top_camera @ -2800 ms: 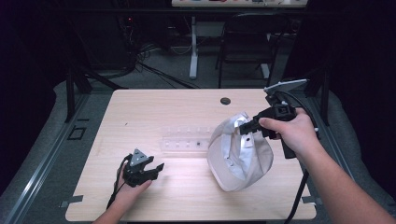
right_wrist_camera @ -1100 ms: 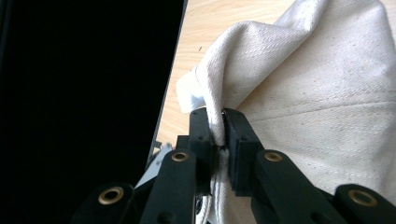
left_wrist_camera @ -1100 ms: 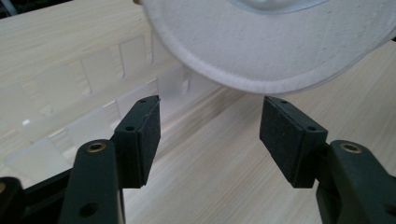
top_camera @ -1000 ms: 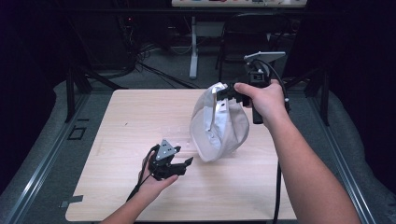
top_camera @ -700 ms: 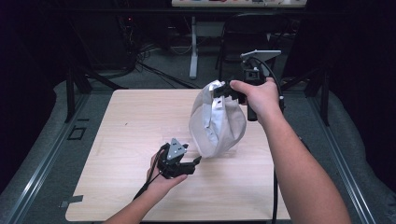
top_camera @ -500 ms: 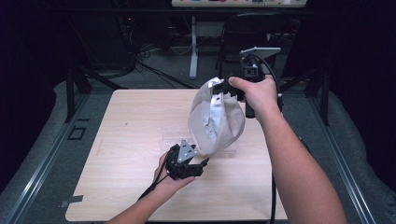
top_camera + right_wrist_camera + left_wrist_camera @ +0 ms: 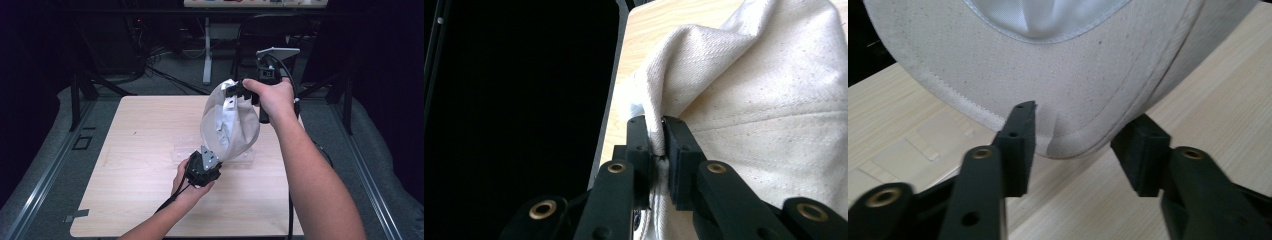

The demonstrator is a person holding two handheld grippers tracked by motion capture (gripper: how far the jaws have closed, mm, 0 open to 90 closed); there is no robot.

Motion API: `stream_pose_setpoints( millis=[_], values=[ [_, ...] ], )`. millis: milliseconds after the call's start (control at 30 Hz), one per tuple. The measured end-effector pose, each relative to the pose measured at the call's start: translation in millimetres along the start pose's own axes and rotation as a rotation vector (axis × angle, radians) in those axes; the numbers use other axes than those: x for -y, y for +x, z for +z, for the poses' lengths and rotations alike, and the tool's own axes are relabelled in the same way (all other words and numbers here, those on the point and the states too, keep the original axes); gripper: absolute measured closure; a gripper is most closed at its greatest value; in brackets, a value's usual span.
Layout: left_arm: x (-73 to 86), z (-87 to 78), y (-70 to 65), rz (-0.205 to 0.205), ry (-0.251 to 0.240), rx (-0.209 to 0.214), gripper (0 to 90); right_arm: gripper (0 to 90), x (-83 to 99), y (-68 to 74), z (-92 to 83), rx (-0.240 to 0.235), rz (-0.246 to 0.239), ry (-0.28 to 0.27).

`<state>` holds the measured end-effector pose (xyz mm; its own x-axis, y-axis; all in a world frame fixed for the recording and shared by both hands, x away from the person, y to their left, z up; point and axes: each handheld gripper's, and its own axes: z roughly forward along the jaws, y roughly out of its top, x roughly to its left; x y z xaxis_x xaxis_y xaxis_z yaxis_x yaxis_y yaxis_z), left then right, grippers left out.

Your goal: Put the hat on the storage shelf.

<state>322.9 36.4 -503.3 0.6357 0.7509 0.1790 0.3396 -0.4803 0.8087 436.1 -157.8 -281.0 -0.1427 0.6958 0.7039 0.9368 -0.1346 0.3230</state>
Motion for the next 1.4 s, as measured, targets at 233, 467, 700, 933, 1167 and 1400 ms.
stream_pose_setpoints(
  millis=[233, 467, 700, 933, 1167, 1400],
  values=[
    [0.6, -5.7, 18.5, -0.004, -0.002, 0.006, 75.8, 82.3, 0.9, 0.7, 1.2, 0.008, -0.009, -0.007],
    [1.4, -3.7, 31.5, -0.043, -0.018, 0.082, 82.2, 82.3, 1.2, 3.7, 8.6, 0.018, -0.022, -0.001],
    [3.3, 1.8, 48.2, -0.109, -0.029, 0.15, 84.3, 82.4, 2.0, 3.1, 16.5, 0.03, -0.024, 0.022],
    [6.3, 9.9, 51.7, -0.113, -0.04, 0.204, 84.5, 82.4, 1.9, -2.7, 18.5, 0.033, -0.021, 0.021],
    [11.2, 17.8, 53.8, -0.131, -0.039, 0.22, 84.5, 82.5, 2.8, -12.9, 23.0, 0.04, -0.01, 0.038],
    [18.3, 19.4, 55.9, -0.139, -0.021, 0.215, 84.9, 82.4, 3.5, -14.2, 32.9, 0.037, -0.009, 0.052]
  ],
)
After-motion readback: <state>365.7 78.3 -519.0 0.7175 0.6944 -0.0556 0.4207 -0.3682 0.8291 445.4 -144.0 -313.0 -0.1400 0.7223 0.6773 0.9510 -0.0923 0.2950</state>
